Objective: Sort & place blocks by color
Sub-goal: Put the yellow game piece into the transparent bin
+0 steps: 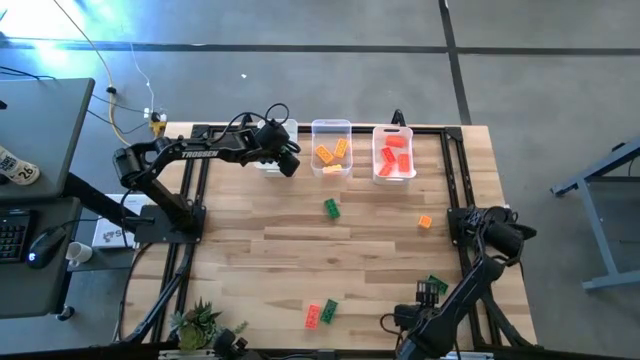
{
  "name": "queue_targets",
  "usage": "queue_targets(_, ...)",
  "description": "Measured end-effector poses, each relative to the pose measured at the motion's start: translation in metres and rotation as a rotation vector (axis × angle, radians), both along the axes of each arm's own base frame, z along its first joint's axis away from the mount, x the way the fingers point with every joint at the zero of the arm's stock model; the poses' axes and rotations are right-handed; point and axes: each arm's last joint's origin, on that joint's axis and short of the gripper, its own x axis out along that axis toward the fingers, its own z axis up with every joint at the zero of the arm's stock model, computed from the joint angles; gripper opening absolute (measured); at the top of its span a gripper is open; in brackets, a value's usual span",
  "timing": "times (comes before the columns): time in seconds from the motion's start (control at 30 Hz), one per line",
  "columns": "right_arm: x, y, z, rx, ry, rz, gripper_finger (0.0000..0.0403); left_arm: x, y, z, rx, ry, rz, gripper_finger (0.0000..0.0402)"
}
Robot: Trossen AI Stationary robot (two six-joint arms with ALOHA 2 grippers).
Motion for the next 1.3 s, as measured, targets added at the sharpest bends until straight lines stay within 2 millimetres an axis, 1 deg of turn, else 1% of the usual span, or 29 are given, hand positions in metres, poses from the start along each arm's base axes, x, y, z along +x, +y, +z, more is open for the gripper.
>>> queue_targets(0.13, -0.006, -0.007, 0.009, -0.054, 0.043, -0.004, 0.0218, 0.0, 0.0, 0.0, 0.0, 0.0, 0.0, 0.0207)
queue_targets(0.4, -0.011, -0.013, 0.019, -0.076, 0.083, 0.024, 0.0218, 0.0, 0.0, 0.0, 0.001, 0.0, 0.0, 0.0207)
queue_targets(0.53, -0.016, -0.018, 0.032, -0.085, 0.09, 0.012, 0.0218, 0.0, 0.0, 0.0, 0.001, 0.001, 0.001, 0.0207)
queue_targets(0.73, -0.02, -0.029, 0.059, -0.09, -0.044, -0.046, 0.0218, 0.0, 0.0, 0.0, 0.002, 0.0, 0.001, 0.0207)
queue_targets(0.9, -0.023, -0.036, 0.076, -0.081, -0.155, -0.098, 0.0218, 0.0, 0.0, 0.0, 0.0, -0.003, 0.006, 0.0207)
queue_targets(0.97, -0.026, -0.04, 0.074, -0.036, -0.183, -0.131, 0.0218, 0.0, 0.0, 0.0, 0.0, -0.003, 0.006, 0.0207)
queue_targets(1.07, -0.034, -0.05, 0.063, 0.025, -0.203, -0.194, 0.0218, 0.0, 0.0, 0.0, -0.002, -0.005, 0.005, 0.0207)
queue_targets(1.17, -0.043, -0.061, 0.057, 0.067, -0.249, -0.238, 0.0218, 0.0, 0.0, 0.0, -0.007, -0.008, 0.001, 0.0207)
queue_targets(1.3, -0.05, -0.069, 0.057, 0.24, -0.328, -0.267, 0.0218, 0.0, 0.0, 0.0, -0.008, -0.008, 0.0, 0.0207)
